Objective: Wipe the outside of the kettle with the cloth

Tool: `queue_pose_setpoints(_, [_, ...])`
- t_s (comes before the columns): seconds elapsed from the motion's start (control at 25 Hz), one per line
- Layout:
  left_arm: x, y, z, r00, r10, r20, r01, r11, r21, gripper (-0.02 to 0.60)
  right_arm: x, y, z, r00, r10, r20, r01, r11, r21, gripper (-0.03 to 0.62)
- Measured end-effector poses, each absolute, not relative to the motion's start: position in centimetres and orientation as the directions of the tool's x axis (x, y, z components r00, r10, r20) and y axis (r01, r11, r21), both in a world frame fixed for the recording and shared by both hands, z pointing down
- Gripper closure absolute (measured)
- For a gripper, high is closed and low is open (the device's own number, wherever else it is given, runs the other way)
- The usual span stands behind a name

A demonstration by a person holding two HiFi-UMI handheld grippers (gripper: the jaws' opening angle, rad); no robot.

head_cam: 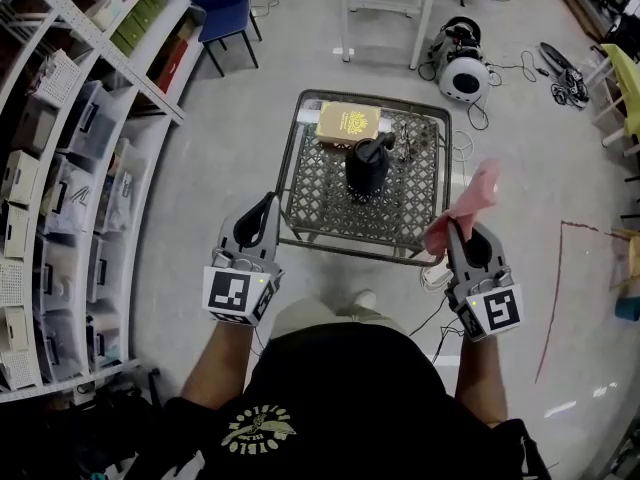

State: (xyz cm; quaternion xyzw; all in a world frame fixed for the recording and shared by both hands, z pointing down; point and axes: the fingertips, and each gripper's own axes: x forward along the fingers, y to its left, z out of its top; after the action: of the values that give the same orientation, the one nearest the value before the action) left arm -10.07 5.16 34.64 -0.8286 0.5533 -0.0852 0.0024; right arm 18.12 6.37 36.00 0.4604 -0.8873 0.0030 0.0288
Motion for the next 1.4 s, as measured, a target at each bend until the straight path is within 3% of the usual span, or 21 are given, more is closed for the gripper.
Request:
queue_pose_setpoints(0.4, [-11.4,3.6,35.3,0.349,-0.923,0.160,-0.926,-0.366,-0.093,0.572,16.1,4.1,36.7,-0.612,-0.788,0.072,-0.789,0.614,0.006,0.565])
queue_pose_setpoints(0.84, [-12.2,-3.8,35.5,0.466,-0.870,0.160,-0.874,-0.481,-0.069,0.572,12.5,0.1,37.7,-0.571,-0.813,0.118,-0.818,0.575,0.003,0.566])
queue_pose_setpoints(1.4, [-15.8,-13.5,38.0,0.602,-0.779,0.174,-0.788,-0.615,-0.027,0.572,4.2,-5.3,44.1,-0.509,-0.793,0.334,-0.844,0.537,-0.010,0.566])
